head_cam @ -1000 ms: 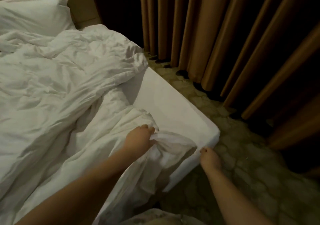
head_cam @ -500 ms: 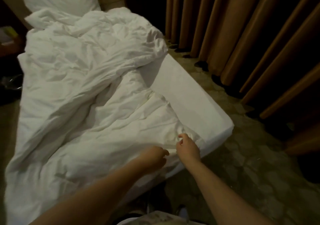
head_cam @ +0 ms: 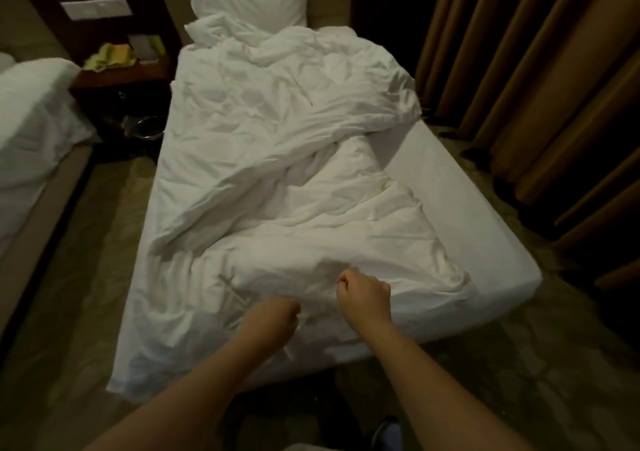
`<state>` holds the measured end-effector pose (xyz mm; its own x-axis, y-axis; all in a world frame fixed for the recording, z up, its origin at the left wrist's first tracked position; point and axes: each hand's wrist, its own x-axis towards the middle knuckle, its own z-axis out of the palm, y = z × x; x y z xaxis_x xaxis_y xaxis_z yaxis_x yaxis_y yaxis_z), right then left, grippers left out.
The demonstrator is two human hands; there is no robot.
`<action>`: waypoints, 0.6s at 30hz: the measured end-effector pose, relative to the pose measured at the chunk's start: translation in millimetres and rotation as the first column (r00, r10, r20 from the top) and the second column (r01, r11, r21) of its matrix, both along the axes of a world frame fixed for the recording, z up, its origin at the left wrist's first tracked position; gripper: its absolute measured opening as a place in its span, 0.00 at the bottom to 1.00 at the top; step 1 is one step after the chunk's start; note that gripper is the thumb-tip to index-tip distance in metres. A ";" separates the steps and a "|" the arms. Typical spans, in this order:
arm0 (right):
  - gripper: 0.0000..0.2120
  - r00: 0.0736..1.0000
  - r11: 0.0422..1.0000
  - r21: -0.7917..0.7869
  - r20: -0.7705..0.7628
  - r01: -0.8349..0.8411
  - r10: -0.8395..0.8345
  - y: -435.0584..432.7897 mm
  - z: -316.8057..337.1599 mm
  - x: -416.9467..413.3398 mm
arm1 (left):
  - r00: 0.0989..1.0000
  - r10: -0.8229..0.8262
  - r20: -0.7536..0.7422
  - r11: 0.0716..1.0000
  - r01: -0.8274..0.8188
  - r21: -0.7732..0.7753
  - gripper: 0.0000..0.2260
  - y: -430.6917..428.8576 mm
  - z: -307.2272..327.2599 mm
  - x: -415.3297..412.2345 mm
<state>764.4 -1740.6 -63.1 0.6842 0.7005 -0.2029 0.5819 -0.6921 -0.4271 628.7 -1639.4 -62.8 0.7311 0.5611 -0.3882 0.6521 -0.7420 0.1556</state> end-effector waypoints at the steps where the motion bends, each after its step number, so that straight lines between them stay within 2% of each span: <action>1: 0.12 1.000 1.000 0.000 0.026 -0.009 0.009 14.3 3.6 -15.0 | 1.000 0.012 0.028 1.000 -0.013 0.023 0.14 10.4 0.8 -17.1; 3: 0.13 0.997 1.000 -0.003 0.074 -0.028 0.028 49.6 8.9 -52.8 | 0.997 0.004 0.081 0.996 -0.011 0.085 0.13 34.0 2.9 -56.2; 7: 0.13 0.979 0.993 0.020 0.173 -0.113 0.108 137.6 18.2 -151.8 | 0.996 -0.026 0.087 0.983 0.010 0.184 0.13 98.6 15.0 -147.4; 11: 0.12 0.953 0.983 0.010 0.246 -0.186 0.178 207.2 24.9 -250.8 | 0.991 0.013 0.131 0.958 -0.050 0.284 0.10 160.6 34.3 -242.3; 14: 0.12 0.941 0.975 -0.018 0.260 -0.220 0.217 242.3 28.7 -295.5 | 0.990 0.066 0.128 0.952 -0.101 0.289 0.11 193.6 42.3 -303.8; 18: 0.13 0.945 0.976 -0.037 0.246 -0.213 0.215 290.3 44.0 -310.1 | 0.979 0.144 0.142 0.949 -0.178 0.262 0.11 251.3 49.1 -346.5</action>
